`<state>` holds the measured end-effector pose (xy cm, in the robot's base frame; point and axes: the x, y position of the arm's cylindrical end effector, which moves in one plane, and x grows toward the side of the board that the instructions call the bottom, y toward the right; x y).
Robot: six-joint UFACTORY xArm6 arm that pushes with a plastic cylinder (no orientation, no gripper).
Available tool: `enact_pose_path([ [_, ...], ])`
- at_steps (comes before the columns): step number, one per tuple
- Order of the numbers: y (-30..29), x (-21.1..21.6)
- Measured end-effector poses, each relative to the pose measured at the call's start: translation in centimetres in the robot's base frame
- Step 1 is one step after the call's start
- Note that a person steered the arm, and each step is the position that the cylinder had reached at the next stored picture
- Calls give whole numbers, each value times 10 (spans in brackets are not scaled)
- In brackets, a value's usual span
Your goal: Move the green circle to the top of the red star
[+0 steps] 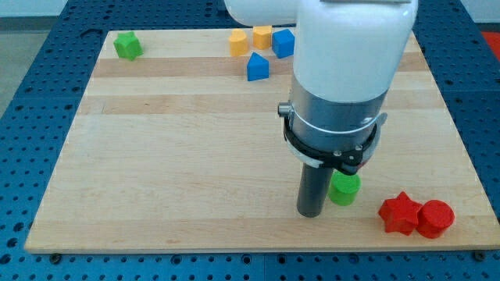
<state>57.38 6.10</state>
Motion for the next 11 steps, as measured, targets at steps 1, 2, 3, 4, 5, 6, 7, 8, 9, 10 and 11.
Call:
enact_pose_path([
  [1,0,-15],
  [2,0,-21],
  [3,12,-19],
  [4,13,-19],
  [5,14,-24],
  [6,18,-30],
  [7,23,-21],
  [8,27,-21],
  [9,38,-21],
  [10,60,-21],
  [11,63,-21],
])
